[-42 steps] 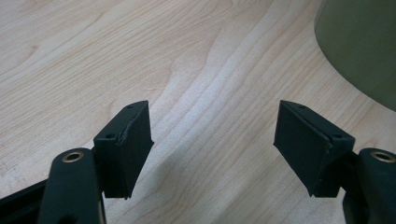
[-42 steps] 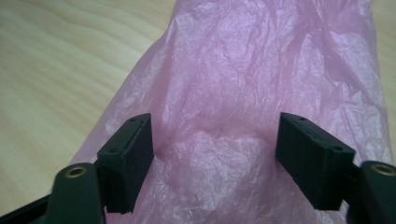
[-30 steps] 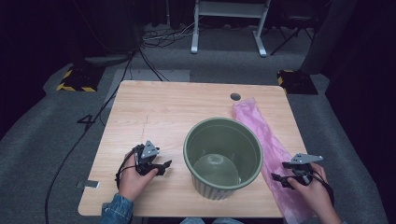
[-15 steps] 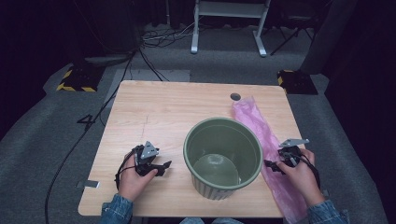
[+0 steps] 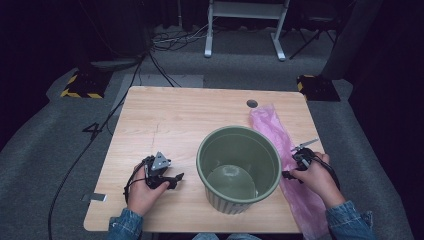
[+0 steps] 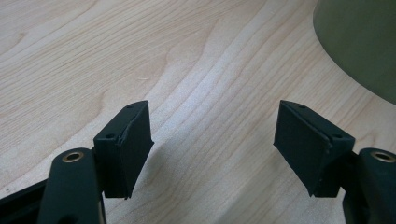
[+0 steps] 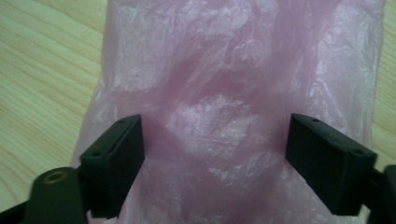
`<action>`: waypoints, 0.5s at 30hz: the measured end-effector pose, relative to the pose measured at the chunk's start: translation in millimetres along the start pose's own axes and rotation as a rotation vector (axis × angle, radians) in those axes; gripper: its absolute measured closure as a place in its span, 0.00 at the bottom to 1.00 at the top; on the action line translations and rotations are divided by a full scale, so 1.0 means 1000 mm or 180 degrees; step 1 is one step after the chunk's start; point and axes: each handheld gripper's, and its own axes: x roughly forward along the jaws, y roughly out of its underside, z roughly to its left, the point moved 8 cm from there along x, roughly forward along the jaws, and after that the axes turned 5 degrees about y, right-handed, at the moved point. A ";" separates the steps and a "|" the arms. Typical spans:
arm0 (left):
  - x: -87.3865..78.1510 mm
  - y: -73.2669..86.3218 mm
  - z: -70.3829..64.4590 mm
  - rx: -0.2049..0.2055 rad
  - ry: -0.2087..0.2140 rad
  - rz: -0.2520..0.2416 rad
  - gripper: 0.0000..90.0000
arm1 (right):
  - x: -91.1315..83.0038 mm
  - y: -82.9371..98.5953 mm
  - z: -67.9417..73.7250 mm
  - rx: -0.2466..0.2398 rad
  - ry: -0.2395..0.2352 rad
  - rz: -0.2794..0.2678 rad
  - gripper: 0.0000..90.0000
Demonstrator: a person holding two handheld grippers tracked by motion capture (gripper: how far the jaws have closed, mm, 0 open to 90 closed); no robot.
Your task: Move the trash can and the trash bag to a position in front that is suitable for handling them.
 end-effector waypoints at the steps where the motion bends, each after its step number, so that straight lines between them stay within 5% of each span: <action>1: 0.000 0.000 0.000 0.0007 0.0003 -0.0003 0.31 | -0.001 -0.001 0.002 -0.0001 -0.0003 0.0043 0.29; 7: 0.000 0.000 -0.001 -0.0015 0.0009 -0.0014 0.31 | -0.007 -0.002 0.010 -0.0121 -0.0046 0.0210 0.60; 9: 0.000 0.001 -0.001 -0.0008 0.0010 -0.0006 0.31 | -0.009 -0.002 0.009 -0.0135 -0.0071 0.0199 0.78; 12: 0.000 0.001 -0.001 -0.0016 0.0013 -0.0005 0.31 | -0.009 0.000 0.007 -0.0097 -0.0154 0.0093 0.93; 15: 0.001 0.001 -0.001 -0.0023 0.0008 -0.0003 0.31 | -0.009 0.002 0.005 -0.0018 -0.0299 -0.0081 0.98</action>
